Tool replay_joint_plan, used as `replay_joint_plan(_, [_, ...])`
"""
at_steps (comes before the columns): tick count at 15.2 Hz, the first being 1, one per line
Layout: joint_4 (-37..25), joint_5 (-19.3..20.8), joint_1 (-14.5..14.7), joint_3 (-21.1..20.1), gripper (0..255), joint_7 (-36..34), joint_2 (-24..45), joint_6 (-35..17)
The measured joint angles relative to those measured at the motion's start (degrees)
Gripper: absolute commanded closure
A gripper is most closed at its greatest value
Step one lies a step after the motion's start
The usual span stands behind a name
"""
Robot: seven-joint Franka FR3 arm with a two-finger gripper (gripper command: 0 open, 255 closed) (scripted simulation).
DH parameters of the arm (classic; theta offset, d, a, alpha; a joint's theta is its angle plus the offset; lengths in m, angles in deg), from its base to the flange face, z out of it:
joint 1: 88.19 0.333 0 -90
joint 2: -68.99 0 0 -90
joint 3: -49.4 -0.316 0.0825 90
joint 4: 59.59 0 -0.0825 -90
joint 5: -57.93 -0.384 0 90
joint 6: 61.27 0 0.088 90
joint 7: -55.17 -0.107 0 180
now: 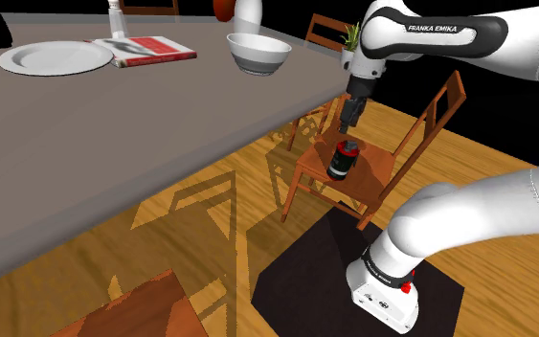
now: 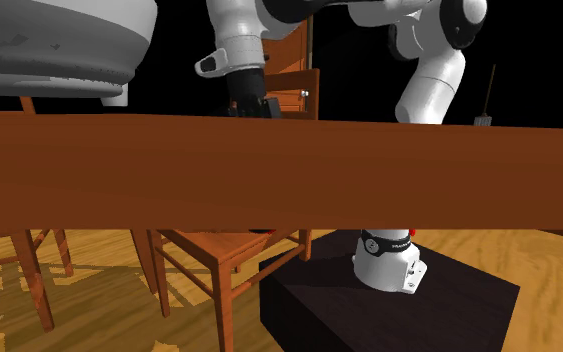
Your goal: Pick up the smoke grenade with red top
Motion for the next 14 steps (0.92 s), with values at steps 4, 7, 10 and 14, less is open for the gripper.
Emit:
replay_joint_plan(4, [-0.32,2.67,-1.31,2.95,0,3.69,3.44,-0.34])
replay_joint_plan(7, [1.52,3.11,-1.52,3.43,0,4.0,3.85,-2.26])
replay_joint_plan(10, [3.25,3.28,-1.56,3.83,0,4.11,4.56,-4.82])
replay_joint_plan(14, [4.19,3.35,-1.63,3.71,255,3.71,3.93,-6.47])
